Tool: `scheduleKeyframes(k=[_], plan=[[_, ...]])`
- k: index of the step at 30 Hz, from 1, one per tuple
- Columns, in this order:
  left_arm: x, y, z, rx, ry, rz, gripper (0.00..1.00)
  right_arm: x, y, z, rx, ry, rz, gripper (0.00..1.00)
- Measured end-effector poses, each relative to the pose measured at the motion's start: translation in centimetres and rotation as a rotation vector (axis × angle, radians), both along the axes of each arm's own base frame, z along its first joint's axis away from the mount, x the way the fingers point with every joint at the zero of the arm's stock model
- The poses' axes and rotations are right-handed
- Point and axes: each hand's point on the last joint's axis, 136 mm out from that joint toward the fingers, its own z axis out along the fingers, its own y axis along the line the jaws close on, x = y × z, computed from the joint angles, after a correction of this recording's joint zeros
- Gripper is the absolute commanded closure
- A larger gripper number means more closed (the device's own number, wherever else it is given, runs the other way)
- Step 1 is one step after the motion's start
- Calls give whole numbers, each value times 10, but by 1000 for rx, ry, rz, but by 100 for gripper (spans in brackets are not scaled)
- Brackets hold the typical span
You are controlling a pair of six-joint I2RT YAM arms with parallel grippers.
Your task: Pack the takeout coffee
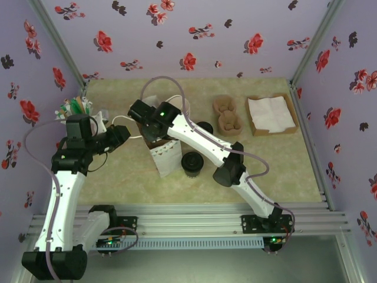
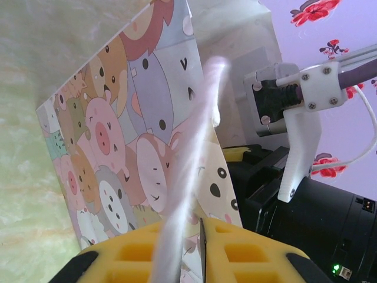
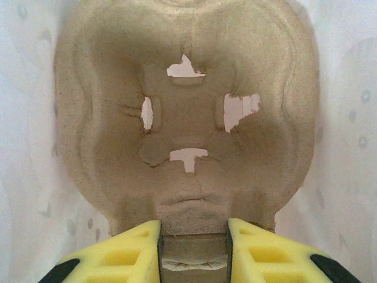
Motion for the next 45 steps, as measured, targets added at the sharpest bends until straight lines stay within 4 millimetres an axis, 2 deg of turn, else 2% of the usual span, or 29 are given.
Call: scheduleKeyframes(k=[13, 25, 32, 45], plan=[[4, 0, 0, -6, -20, 3, 82, -4, 0, -3, -3, 20, 7, 69], [5, 0, -3, -3, -14, 3, 81, -5, 2, -37, -49, 87, 11, 67], [7, 0, -1, -4, -25, 3, 81, -3, 1, -41, -51, 98, 7, 66], [8, 0, -2, -4, -28, 3, 80, -6, 1, -48, -59, 118, 11, 55]])
